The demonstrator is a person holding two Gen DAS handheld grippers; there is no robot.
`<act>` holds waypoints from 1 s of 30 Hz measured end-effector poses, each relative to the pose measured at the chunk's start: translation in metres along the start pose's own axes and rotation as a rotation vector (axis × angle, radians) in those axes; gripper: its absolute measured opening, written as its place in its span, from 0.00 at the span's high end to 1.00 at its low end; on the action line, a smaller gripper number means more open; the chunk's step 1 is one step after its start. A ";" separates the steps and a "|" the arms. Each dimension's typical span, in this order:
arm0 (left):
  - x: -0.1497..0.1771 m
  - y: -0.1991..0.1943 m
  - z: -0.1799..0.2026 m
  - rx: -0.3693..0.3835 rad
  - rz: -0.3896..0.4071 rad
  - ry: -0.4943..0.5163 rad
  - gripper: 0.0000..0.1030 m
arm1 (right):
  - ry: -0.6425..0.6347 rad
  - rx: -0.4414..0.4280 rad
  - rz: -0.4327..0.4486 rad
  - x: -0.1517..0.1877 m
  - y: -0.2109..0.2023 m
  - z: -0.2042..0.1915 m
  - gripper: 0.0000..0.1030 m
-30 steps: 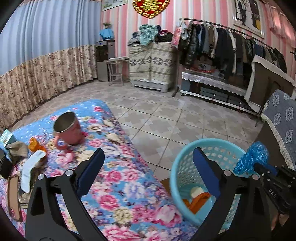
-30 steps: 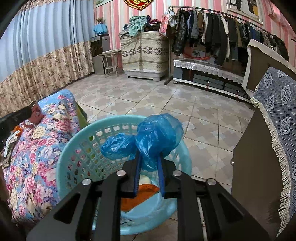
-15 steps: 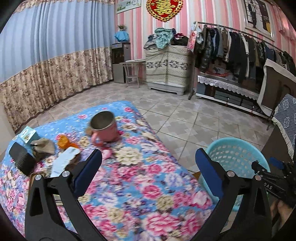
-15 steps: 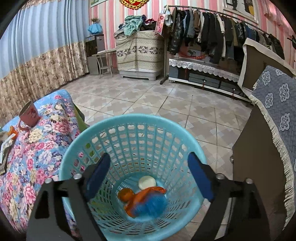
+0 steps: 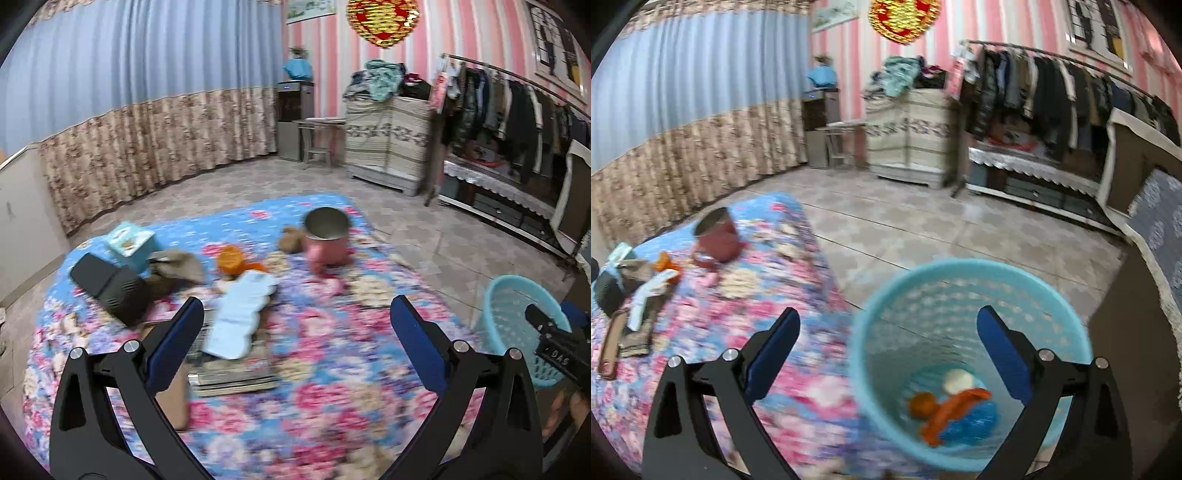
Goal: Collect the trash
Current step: 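Move both tools back over the bed toward the receipt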
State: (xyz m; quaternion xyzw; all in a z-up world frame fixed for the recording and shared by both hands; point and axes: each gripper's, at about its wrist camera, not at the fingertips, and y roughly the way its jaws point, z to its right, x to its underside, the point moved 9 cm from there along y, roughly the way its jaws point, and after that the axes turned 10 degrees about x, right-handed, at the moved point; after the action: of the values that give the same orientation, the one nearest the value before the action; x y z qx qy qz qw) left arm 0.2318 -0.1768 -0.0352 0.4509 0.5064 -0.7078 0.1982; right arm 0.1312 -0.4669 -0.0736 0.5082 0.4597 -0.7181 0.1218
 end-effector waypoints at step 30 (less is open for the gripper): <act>0.015 0.026 -0.292 -0.254 -0.071 -0.244 0.05 | -0.305 -0.258 -0.106 0.028 0.000 -0.340 0.07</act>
State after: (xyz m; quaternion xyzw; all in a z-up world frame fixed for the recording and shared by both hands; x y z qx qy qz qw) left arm 0.3708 0.0770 -0.0856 0.3149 0.5795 -0.6940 0.2887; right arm 0.3285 -0.1923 -0.1183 0.3488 0.5503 -0.7272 0.2160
